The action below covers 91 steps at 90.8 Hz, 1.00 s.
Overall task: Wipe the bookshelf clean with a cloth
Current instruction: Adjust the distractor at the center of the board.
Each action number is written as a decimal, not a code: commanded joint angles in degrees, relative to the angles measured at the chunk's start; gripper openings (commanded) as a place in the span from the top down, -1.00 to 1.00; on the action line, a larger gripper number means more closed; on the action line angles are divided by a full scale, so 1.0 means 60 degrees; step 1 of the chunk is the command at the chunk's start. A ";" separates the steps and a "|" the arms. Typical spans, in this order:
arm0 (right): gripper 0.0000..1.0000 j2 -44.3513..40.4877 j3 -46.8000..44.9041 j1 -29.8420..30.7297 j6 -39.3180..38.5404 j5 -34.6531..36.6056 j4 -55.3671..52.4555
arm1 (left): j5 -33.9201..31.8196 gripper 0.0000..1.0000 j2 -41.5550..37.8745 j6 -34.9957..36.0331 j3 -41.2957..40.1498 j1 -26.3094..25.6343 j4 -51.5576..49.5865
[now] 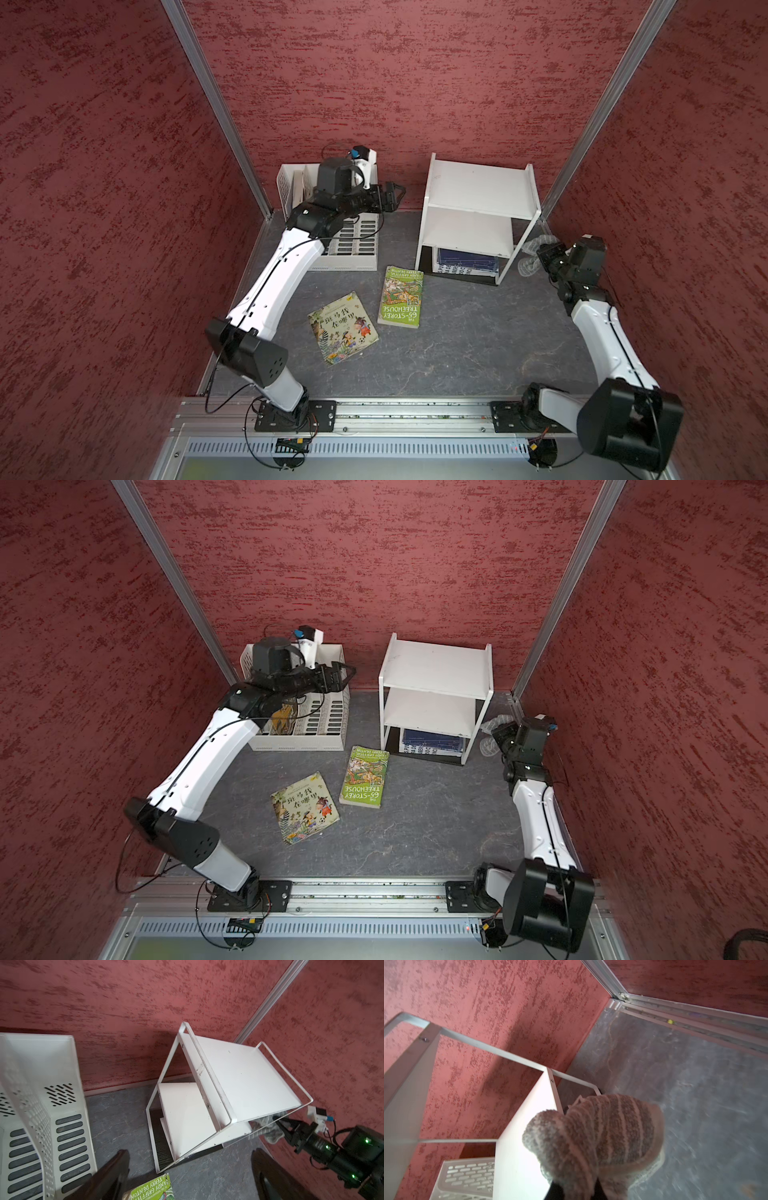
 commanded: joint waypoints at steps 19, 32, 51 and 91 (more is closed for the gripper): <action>1.00 -0.2397 0.0086 0.0291 -0.0892 -0.0511 -0.4789 | 0.0036 -0.89 -0.2244 -0.0535 -0.5107 -0.1525 0.1406; 1.00 -0.3184 0.0044 0.0659 -0.0697 -0.1159 -0.5310 | -0.0389 -0.94 -0.1701 -0.1183 -0.6067 -0.3172 0.2489; 1.00 -0.3809 -0.0055 0.1137 -0.0569 -0.1424 -0.5451 | -0.1044 -0.97 0.0889 -0.1583 -0.5594 -0.4860 0.3603; 1.00 -0.4266 0.0391 0.1196 -0.1233 -0.1284 -0.6347 | -0.3031 -1.00 0.3568 -0.2102 -0.5274 -0.5288 0.3347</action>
